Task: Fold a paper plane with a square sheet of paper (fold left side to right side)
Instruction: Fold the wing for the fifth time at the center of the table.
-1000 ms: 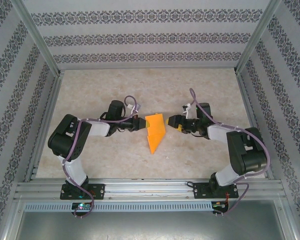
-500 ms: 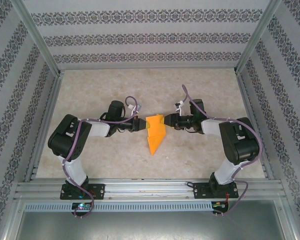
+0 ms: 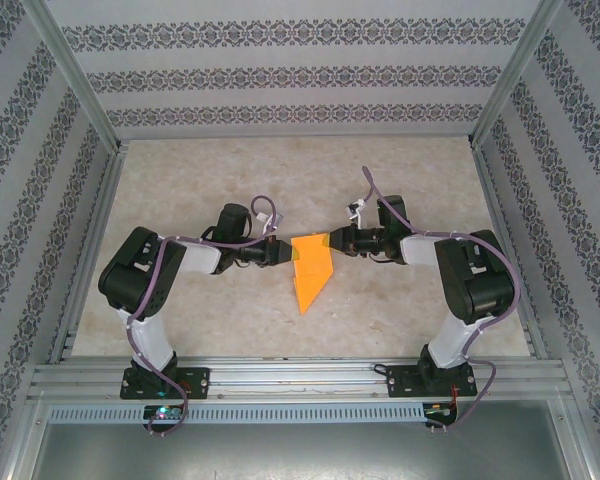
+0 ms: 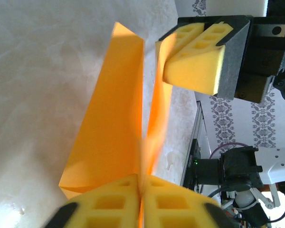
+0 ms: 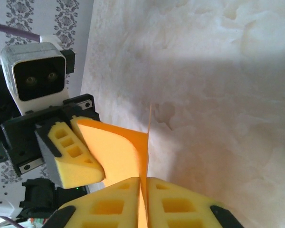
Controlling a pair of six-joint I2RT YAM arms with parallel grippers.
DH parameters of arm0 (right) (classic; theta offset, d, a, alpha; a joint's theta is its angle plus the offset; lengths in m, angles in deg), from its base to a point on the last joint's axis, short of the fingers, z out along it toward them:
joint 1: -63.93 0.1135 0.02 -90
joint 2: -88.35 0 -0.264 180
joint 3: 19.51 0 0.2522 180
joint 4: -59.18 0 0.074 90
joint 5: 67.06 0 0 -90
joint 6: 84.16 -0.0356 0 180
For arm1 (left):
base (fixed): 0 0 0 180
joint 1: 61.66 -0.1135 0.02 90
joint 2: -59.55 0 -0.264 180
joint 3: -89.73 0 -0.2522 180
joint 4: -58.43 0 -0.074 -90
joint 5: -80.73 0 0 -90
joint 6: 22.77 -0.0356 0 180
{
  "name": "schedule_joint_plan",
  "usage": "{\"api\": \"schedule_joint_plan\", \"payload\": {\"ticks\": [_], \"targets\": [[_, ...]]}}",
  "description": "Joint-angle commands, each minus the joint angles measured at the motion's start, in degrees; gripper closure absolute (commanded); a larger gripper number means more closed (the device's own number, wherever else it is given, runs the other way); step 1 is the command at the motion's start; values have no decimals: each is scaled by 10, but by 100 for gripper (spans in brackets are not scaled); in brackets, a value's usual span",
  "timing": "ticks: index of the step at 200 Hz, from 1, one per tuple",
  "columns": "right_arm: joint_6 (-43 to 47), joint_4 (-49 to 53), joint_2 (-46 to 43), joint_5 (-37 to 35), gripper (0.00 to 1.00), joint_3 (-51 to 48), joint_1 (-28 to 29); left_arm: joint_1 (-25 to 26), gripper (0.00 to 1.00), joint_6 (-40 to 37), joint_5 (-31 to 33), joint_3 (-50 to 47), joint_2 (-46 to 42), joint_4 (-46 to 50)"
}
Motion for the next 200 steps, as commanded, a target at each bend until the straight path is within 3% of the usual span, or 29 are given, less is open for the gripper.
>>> {"api": "schedule_joint_plan", "payload": {"ticks": [1, 31, 61, 97, 122, 154, 200], "targets": [[5, 0, 15, -9, 100, 15, 9, -10, 77, -65, 40, -1, -24, 80], [-10, 10, 17, -44, 100, 11, 11, -20, 61, -138, 114, 2, -98, 199], [-42, 22, 18, -73, 100, 11, 11, -8, 61, -201, 198, 9, -179, 309], [-90, 49, 13, -93, 100, 18, 14, 95, 60, -274, 353, 53, -232, 458], [-110, 115, 14, -111, 100, 37, 14, 191, 60, -292, 455, 96, -218, 520], [-152, 128, 14, -115, 100, 39, 15, 298, 57, -300, 551, 161, -162, 564], [-170, 135, 12, -119, 100, 39, 15, 375, 52, -301, 637, 252, -43, 621]]}}
